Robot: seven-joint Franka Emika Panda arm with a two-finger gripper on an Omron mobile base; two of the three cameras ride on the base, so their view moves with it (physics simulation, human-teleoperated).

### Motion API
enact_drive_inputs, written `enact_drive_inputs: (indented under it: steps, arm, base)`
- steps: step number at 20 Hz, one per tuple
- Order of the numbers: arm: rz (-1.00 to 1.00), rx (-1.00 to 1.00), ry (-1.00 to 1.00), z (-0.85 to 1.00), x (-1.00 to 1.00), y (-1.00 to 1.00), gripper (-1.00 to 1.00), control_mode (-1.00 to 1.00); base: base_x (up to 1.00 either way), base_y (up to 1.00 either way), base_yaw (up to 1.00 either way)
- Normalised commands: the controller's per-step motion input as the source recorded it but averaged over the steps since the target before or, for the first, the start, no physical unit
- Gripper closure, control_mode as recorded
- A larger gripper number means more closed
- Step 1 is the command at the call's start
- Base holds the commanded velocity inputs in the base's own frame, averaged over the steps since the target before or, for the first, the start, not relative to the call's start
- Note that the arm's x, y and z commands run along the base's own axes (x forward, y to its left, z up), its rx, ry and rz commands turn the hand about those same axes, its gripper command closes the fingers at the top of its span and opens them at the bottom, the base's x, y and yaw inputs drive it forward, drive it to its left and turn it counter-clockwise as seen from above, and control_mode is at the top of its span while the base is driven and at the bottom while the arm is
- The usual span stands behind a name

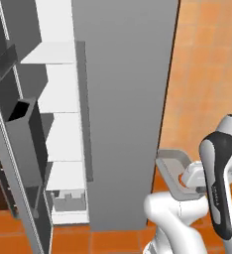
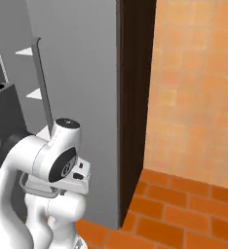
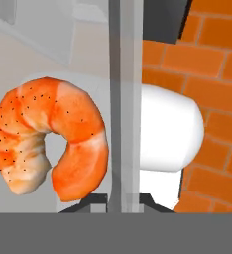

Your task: Take the meat container that has the shrimp and place it on the second highest rack of the freezer. Then take the vegetable container that has the bell pepper and avocado and place it on the highest rack of the freezer.

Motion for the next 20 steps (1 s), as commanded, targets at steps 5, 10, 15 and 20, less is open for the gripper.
enact_drive_inputs:
  steps: [5,10,15,20]
  arm:
    - [0.0,0.0,0.0,0.0,0.0,0.0,1.0,1.0]
    - [0.0,0.0,0.0,0.0,0.0,0.0,1.0,1.0]
    - [0.0,0.0,0.0,0.0,0.0,0.0,1.0,1.0]
    - [0.0,0.0,0.0,0.0,0.0,0.0,1.0,1.0]
  base:
    - [0.54,0.91,0.37]
    - [0.9,0.66,0.18]
    - [0.2,-0.11,-0.01]
    - [0.07,0.11,-0.01]
